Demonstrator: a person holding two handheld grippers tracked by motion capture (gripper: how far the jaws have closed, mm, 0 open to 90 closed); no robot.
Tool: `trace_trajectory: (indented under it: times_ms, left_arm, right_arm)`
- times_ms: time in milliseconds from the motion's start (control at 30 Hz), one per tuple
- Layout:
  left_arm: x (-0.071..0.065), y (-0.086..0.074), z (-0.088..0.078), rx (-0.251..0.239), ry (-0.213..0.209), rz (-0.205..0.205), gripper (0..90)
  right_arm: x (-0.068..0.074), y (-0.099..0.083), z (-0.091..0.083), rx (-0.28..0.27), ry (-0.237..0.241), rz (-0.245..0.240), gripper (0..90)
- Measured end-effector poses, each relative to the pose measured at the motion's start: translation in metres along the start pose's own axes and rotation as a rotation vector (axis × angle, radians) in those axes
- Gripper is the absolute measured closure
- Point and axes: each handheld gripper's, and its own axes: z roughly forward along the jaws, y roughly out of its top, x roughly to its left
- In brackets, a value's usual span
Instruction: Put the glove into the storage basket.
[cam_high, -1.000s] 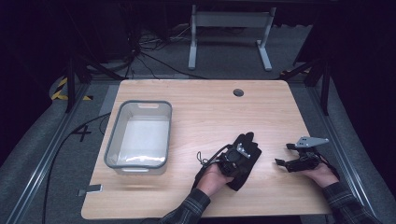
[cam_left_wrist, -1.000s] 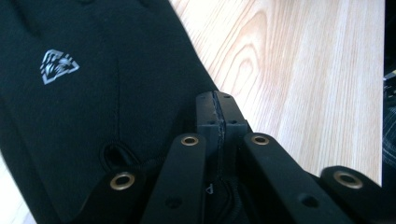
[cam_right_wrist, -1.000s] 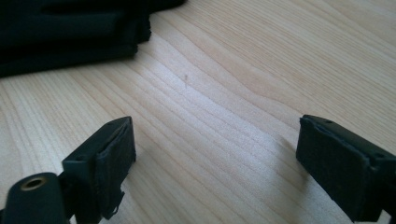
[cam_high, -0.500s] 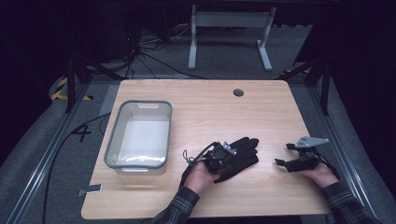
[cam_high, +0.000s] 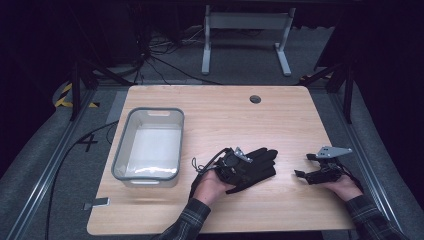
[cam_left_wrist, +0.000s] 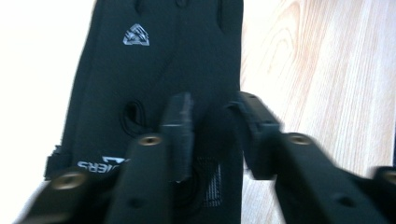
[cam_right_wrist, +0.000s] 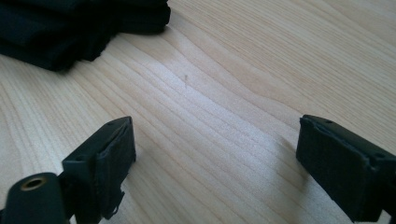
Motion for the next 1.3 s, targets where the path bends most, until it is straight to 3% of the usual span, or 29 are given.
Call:
trace_trajectory:
  times_ms: [133, 500, 767, 1167, 1300]
  left_arm:
    - [0.004, 0.003, -0.001, -0.001, 0.005, 0.015, 42.2]
    - [0.022, 0.018, 0.011, 0.008, 0.041, 0.07, 18.6]
    - [0.027, 0.018, 0.022, 0.03, 0.042, 0.09, 15.1]
    - [0.02, 0.021, 0.038, 0.095, 0.095, 0.163, 14.9]
    - [0.019, 0.02, 0.039, 0.101, 0.096, 0.159, 15.4]
  right_arm:
    - [0.0, 0.0, 0.0, 0.0, 0.0, 0.0, 12.3]
    - [0.0, 0.0, 0.0, 0.0, 0.0, -0.001, 12.3]
    - [0.0, 0.0, 0.0, 0.0, 0.0, 0.0, 12.3]
    - [0.0, 0.0, 0.0, 0.0, 0.0, 0.0, 12.3]
    - [0.0, 0.0, 0.0, 0.0, 0.0, 0.0, 12.3]
